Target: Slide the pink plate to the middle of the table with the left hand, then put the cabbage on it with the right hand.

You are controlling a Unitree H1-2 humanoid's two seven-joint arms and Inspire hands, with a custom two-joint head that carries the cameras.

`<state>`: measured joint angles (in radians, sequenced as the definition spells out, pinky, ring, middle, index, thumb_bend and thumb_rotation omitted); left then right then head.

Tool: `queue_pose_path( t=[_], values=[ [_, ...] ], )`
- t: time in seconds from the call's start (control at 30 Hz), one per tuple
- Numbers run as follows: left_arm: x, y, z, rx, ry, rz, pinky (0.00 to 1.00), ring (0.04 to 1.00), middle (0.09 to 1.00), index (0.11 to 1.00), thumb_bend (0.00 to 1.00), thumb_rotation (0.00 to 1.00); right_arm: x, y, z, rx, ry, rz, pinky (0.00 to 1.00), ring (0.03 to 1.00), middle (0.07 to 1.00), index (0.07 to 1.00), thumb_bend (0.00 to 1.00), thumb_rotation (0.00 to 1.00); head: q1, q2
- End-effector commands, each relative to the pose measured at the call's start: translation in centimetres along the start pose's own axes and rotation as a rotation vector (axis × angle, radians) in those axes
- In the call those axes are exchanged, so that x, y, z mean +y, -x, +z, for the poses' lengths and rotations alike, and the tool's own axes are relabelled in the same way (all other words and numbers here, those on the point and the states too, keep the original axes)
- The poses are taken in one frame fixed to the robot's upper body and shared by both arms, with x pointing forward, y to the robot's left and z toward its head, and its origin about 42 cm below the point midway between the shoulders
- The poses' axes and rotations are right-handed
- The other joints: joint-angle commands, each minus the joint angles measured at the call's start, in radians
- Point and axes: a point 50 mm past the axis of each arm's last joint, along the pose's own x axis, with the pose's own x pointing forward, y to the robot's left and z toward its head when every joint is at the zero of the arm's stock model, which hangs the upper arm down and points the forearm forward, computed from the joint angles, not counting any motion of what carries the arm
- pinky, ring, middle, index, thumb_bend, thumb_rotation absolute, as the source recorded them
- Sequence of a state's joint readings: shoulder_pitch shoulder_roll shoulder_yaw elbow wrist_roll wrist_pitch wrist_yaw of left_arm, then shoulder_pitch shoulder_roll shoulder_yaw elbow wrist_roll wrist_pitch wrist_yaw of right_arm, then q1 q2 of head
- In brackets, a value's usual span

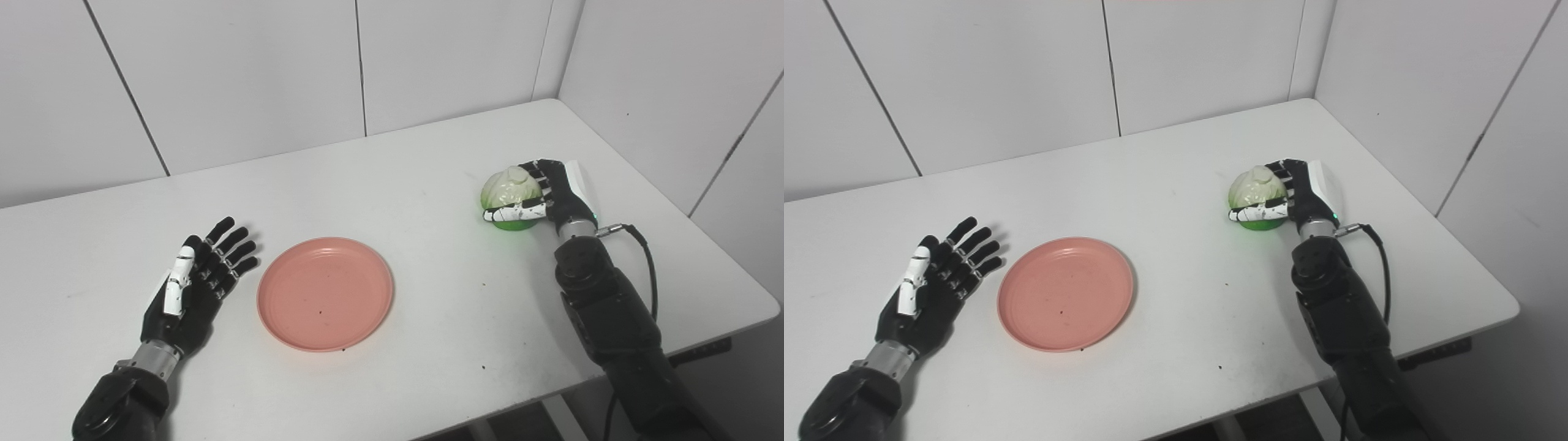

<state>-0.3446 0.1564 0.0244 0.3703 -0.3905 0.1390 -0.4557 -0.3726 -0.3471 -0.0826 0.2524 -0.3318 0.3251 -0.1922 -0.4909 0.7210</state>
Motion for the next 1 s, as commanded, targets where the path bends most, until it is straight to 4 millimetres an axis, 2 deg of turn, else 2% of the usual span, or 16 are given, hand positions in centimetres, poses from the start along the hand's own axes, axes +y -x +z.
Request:
queue_pose_path(
  t=[0.0, 0.2, 0.4, 0.63, 0.97],
  values=[
    [1.2, 2.2, -3.8, 0.18, 0.045, 0.074, 0.86, 0.879, 0.895, 0.885, 0.49, 0.96, -0.4, -0.3, 0.8, -0.013, 0.016, 0.0, 0.36, 0.414, 0.439, 0.523, 0.53, 0.0, 0.001, 0.0],
    [1.1, 2.2, -3.9, 0.18, 0.037, 0.069, 0.86, 0.888, 0.903, 0.892, 0.5, 0.97, -0.7, -0.2, 0.9, -0.03, 0.019, -0.015, 0.36, 0.419, 0.44, 0.512, 0.53, 0.0, 0.007, -0.003],
    [0.9, 2.1, -3.9, 0.182, 0.039, 0.073, 0.86, 0.88, 0.897, 0.885, 0.5, 0.97, -1.3, 0.4, 2.2, -0.102, -0.007, -0.055, 0.39, 0.445, 0.469, 0.494, 0.53, 0.0, 0.015, -0.004],
    [0.6, 2.0, -4.0, 0.18, 0.029, 0.074, 0.86, 0.881, 0.897, 0.886, 0.5, 0.98, -2.3, 1.5, 5.3, -0.184, -0.027, -0.076, 0.39, 0.446, 0.477, 0.487, 0.53, 0.0, 0.026, -0.009],
    [-0.1, 1.6, -4.2, 0.174, 0.03, 0.065, 0.86, 0.88, 0.895, 0.892, 0.49, 0.99, -2.5, 3.4, 11.0, -0.342, -0.066, -0.051, 0.38, 0.445, 0.474, 0.497, 0.53, 0.0, 0.05, -0.012]
  ],
)
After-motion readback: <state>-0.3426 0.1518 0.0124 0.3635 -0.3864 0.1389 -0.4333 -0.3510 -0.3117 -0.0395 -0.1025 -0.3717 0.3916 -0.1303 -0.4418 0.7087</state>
